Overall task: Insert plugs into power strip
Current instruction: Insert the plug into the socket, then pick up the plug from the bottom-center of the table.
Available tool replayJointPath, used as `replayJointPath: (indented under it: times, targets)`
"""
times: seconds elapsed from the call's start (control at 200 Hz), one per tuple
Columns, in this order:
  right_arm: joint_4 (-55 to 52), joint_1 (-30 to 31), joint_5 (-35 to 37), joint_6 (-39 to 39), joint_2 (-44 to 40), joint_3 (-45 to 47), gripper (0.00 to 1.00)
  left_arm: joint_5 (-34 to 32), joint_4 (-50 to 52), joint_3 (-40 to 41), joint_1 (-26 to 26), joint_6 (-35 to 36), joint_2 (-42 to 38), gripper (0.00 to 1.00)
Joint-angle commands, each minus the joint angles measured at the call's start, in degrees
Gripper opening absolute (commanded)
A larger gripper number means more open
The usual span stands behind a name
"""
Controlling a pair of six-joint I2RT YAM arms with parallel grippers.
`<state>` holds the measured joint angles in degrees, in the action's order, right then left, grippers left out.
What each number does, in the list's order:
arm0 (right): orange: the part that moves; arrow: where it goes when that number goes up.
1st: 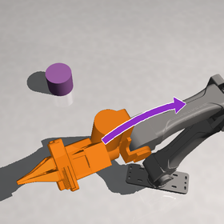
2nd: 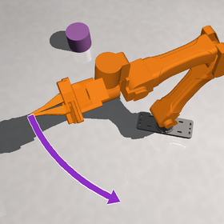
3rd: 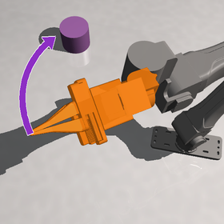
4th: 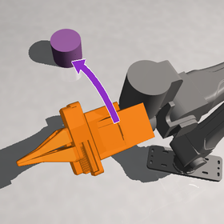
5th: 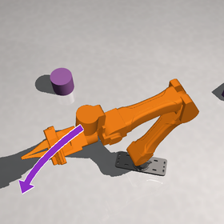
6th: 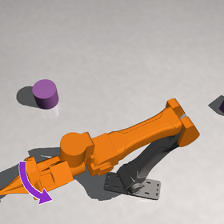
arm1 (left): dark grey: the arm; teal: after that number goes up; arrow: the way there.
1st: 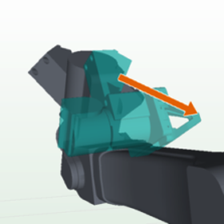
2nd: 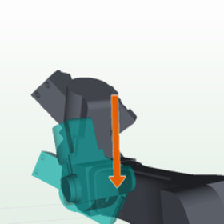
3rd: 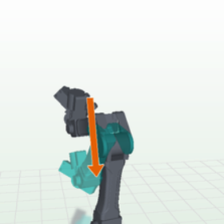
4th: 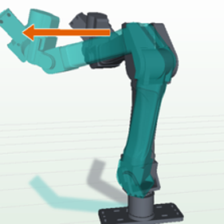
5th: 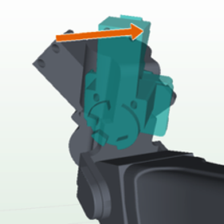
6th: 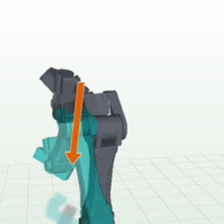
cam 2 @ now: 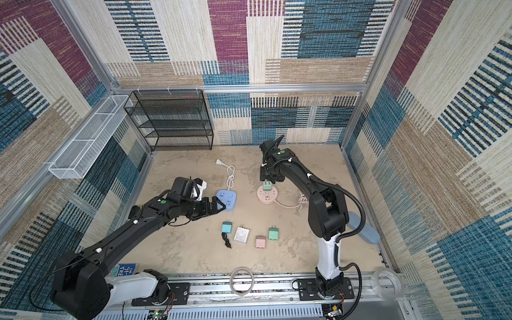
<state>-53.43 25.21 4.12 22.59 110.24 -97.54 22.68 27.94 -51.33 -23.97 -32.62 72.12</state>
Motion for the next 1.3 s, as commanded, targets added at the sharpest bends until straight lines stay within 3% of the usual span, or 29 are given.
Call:
replayJointPath:
  times: [0.0, 0.22, 0.496, 0.691, 0.916, 1.297]
  targets:
    - [4.12, 0.20, 0.58, -0.30, -5.52, 5.39, 0.60, -0.15, -0.75, 0.44, 0.01, 1.40, -1.38, 1.00]
    - [17.20, 0.64, -4.11, 3.99, -24.42, 27.30, 0.58, -5.07, 2.53, 0.16, -0.01, -3.34, -1.89, 1.00]
    - [16.78, 7.48, -0.54, 11.29, -37.06, 39.61, 0.56, -2.37, 2.27, 1.74, -0.02, -3.05, -7.17, 1.00]
    - [14.71, 13.30, 2.90, 16.73, -36.09, 44.44, 0.59, -0.86, 2.54, 1.34, -0.03, -2.73, -8.22, 0.99]
    - [17.64, 15.52, 0.13, 22.76, -36.04, 50.62, 0.59, -0.27, 2.84, 0.99, -0.20, -2.53, -6.72, 0.96]
    - [18.28, 17.23, -0.65, 23.99, -32.41, 53.16, 0.58, 0.61, -0.08, 1.45, -0.71, -2.88, -5.68, 0.94]
